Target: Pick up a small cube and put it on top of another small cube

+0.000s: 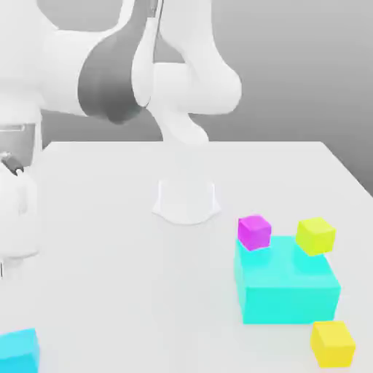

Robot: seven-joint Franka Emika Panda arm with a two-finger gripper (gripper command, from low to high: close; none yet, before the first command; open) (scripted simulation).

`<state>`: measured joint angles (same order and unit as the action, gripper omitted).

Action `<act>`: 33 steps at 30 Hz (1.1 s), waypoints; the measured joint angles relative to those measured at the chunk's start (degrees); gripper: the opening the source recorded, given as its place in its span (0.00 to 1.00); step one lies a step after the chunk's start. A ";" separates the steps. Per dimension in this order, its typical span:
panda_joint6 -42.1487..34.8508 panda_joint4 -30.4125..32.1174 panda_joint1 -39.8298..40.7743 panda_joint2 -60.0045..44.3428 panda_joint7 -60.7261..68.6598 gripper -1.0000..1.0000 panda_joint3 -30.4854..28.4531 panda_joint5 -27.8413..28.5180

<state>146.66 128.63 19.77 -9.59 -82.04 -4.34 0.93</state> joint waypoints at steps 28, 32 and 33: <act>-1.02 6.38 -5.16 -0.33 -3.53 0.00 7.70 -5.55; -4.02 11.22 -13.70 7.82 -1.93 0.00 13.61 -7.18; -4.96 12.63 -17.34 10.22 -1.40 0.00 14.77 -7.80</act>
<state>141.70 141.26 2.44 0.63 -83.44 10.43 -6.87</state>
